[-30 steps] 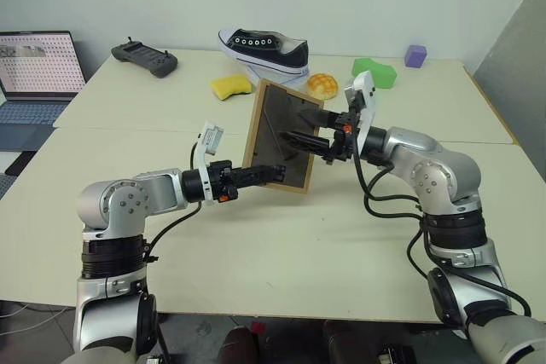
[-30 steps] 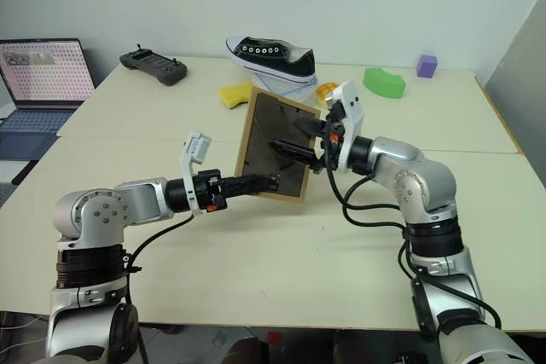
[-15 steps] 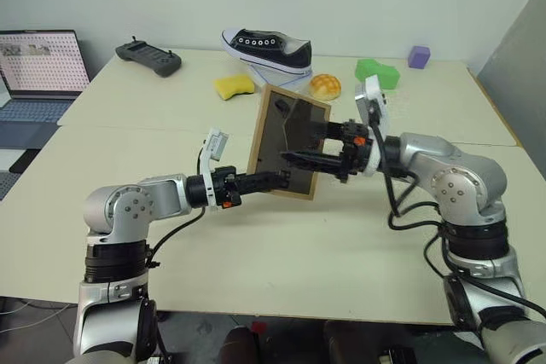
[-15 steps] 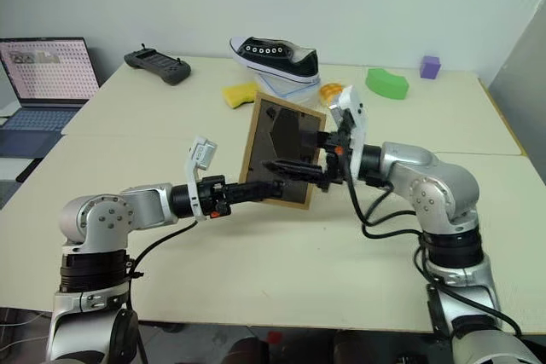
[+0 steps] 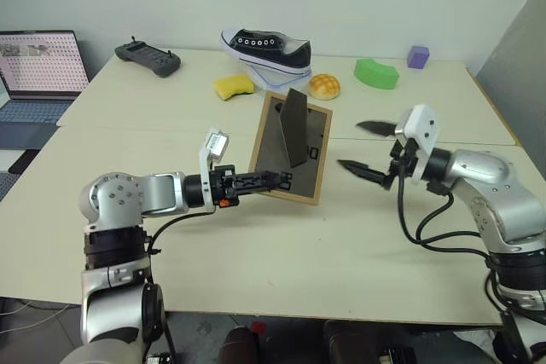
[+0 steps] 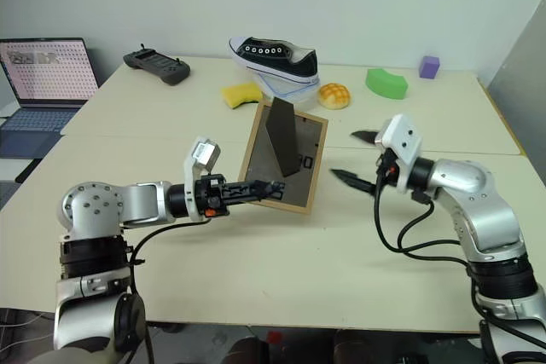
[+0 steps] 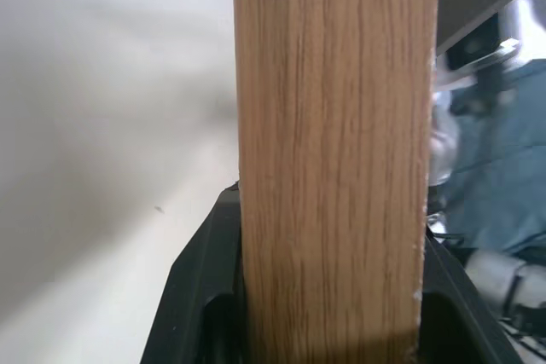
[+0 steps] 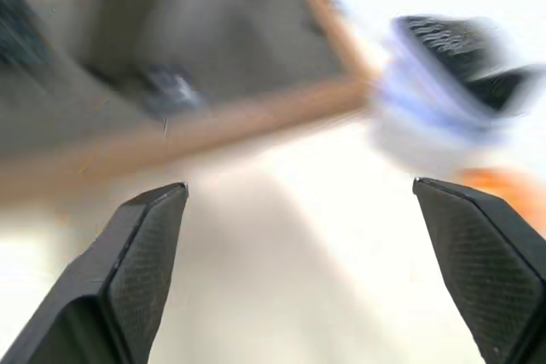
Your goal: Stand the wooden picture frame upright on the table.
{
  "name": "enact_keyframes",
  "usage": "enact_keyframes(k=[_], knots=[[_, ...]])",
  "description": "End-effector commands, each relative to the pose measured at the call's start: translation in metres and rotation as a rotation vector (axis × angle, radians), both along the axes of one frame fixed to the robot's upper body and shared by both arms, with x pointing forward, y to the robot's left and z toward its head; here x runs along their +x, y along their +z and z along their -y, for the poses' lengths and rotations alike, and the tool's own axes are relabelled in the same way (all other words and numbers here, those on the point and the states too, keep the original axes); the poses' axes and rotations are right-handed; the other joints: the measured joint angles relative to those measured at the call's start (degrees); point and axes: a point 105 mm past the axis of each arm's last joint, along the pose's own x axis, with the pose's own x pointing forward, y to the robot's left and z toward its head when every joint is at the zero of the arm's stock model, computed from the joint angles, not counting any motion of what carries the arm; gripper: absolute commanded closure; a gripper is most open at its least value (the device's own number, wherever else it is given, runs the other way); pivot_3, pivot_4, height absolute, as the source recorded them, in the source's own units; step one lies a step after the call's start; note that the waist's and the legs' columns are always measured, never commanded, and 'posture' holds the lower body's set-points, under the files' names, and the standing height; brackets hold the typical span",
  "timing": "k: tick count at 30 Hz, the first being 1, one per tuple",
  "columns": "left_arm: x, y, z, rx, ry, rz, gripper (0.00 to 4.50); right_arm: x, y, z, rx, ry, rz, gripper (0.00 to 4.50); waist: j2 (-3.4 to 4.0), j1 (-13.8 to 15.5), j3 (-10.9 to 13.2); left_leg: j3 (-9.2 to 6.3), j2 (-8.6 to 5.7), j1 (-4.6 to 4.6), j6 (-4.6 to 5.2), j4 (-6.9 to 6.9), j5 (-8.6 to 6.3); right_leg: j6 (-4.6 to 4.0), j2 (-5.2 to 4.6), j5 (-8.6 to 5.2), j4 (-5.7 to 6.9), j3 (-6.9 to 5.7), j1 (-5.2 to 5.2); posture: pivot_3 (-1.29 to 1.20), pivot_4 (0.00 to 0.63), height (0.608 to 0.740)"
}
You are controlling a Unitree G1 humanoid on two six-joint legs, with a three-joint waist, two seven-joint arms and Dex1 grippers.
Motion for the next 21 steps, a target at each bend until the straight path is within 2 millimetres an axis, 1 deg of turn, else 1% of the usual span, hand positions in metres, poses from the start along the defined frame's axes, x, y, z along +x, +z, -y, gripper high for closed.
enact_keyframes(k=[1,3,7,9,12,16,19,20,21], knots=[[-0.01,0.022,0.005,-0.061,-0.094,0.01,3.21,0.011,-0.012,0.006,-0.412,0.005,0.472,0.01,0.0,-0.2,0.0,0.02,0.01,0.02,-0.02,0.0,0.01,0.0,-0.01,0.0,0.02,0.04,-0.02,0.0,0.15,0.74],[-0.012,0.023,0.006,-0.065,-0.111,-0.006,3.21,0.01,-0.013,-0.004,-0.469,0.071,0.603,0.01,0.0,-0.3,0.0,0.05,-0.02,0.06,-0.23,-0.01,0.13,-0.01,-0.04,0.0,0.05,0.09,-0.05,0.0,0.15,0.74],[-0.017,0.025,0.012,-0.08,-0.143,-0.024,3.21,0.012,-0.008,-0.025,-0.458,0.145,0.774,0.01,0.0,-1.0,0.0,0.08,0.0,0.13,-0.26,-0.02,0.15,-0.01,-0.02,0.0,0.17,0.17,-0.07,0.0,0.15,0.74],[-0.02,0.021,0.015,-0.067,-0.155,-0.042,3.21,0.009,-0.004,-0.037,-0.429,0.193,0.841,0.01,0.0,-1.3,0.0,0.09,0.01,0.15,-0.27,-0.01,0.15,-0.02,-0.02,0.0,0.2,0.19,-0.07,0.0,0.15,0.74],[-0.025,0.018,0.019,-0.08,-0.163,-0.062,3.21,0.003,0.009,-0.054,-0.352,0.235,0.933,0.01,0.0,-1.2,0.0,0.07,0.01,0.17,-0.28,-0.01,0.16,-0.02,-0.03,0.0,0.23,0.18,-0.05,0.0,0.15,0.74],[-0.031,0.018,0.024,-0.093,-0.16,-0.072,3.21,-0.005,0.013,-0.071,-0.27,0.302,0.968,0.01,0.0,-1.2,0.0,0.06,-0.01,0.18,-0.28,0.0,0.16,-0.02,-0.08,0.0,0.24,0.17,-0.02,0.0,0.15,0.74],[-0.033,0.016,0.026,-0.096,-0.156,-0.069,3.21,-0.01,0.015,-0.077,-0.237,0.341,0.971,0.01,0.0,-1.2,0.0,0.05,-0.03,0.18,-0.28,0.01,0.16,-0.02,-0.09,0.0,0.25,0.16,-0.01,0.0,0.15,0.74],[-0.034,0.015,0.026,-0.097,-0.154,-0.067,3.21,-0.011,0.015,-0.077,-0.231,0.35,0.973,0.38,0.0,-1.2,0.0,0.06,-0.04,0.18,-0.28,0.02,0.16,-0.02,-0.1,0.0,0.25,0.16,0.0,0.0,0.15,0.74],[-0.034,0.015,0.026,-0.097,-0.152,-0.065,3.21,-0.011,0.016,-0.077,-0.227,0.355,0.974,0.43,0.0,-1.1,0.0,0.07,-0.06,0.18,-0.28,0.02,0.16,-0.02,-0.11,0.0,0.25,0.17,0.0,0.0,0.15,0.74]])
